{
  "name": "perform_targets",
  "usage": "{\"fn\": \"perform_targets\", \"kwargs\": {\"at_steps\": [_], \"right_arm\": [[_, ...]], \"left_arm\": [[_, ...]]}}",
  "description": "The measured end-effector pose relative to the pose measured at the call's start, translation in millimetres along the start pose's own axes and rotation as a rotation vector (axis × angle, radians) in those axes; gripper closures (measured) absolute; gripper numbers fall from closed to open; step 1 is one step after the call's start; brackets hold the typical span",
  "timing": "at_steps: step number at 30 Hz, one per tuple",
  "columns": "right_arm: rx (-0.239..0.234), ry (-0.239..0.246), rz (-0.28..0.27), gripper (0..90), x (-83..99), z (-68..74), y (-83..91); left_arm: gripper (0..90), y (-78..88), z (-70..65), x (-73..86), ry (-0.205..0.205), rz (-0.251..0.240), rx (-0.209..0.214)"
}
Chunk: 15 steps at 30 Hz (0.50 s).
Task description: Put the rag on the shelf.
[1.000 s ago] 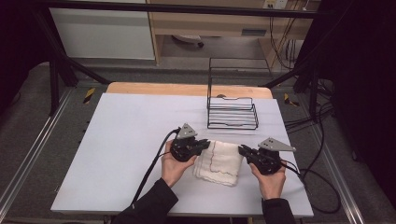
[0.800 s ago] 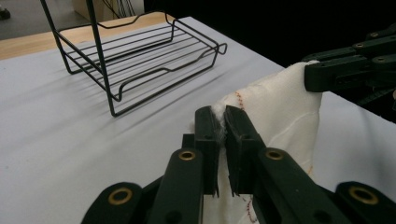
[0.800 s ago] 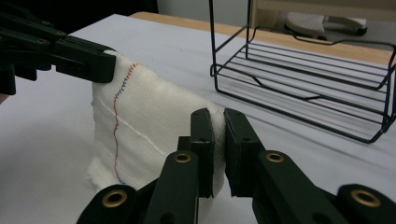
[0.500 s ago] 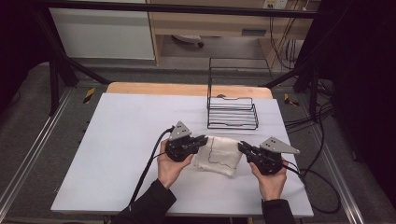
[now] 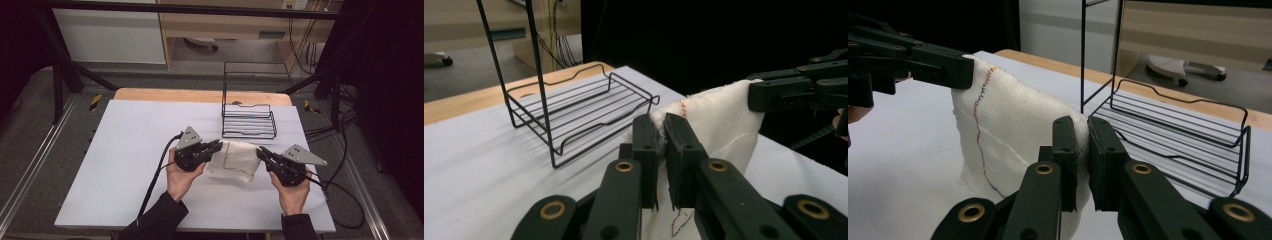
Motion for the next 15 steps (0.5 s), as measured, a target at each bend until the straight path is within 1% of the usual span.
{"fn": "perform_targets", "kwargs": {"at_steps": [9,15], "right_arm": [[0.009,0.022,-0.042,83.2,-14.5,3.4,3.6],[0.017,0.039,-0.069,83.2,-26.5,4.3,4.6]], "left_arm": [[83.7,6.1,0.2,-14.5,-0.001,-0.047,-0.010],[83.7,7.5,2.5,-24.5,0.011,-0.074,-0.014]]}}
Point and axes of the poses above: each handheld gripper's, and its own axes: y roughly backward along the jaws, x roughly out of its underside, z roughly to its left, the point moved 2 cm from there along -y, roughly forward along the jaws, and after that the axes turned 14 degrees about -x, right-handed, at the moved point
